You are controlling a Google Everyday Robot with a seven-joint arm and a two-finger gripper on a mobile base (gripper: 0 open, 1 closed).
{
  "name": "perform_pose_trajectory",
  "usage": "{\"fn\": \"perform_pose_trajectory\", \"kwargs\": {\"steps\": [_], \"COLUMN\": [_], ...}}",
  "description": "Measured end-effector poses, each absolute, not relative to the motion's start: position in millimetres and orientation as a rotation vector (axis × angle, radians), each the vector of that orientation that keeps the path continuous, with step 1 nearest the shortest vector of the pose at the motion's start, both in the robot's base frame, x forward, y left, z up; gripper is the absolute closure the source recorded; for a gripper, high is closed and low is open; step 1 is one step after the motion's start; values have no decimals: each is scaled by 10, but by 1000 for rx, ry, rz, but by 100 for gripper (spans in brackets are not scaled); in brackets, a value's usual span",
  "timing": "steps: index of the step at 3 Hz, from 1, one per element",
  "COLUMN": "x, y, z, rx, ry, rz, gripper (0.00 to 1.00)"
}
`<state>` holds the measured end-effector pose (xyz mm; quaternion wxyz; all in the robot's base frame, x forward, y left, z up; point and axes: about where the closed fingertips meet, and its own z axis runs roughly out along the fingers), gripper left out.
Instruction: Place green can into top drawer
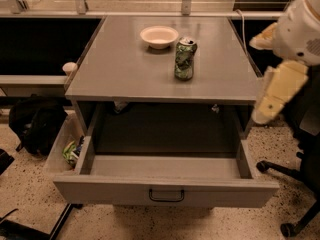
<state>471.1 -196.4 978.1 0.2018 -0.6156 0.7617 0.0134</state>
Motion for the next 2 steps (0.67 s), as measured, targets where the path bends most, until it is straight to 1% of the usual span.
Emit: {"fn": "perform_pose_trajectory", "kwargs": {"steps": [1,2], "x": [4880,4881], "y": [-1804,-1804], "z": [9846,9846], "rx": [-1686,-1686], "ry": [2063,2063], "rz": [148,148], "gripper": [0,0]}}
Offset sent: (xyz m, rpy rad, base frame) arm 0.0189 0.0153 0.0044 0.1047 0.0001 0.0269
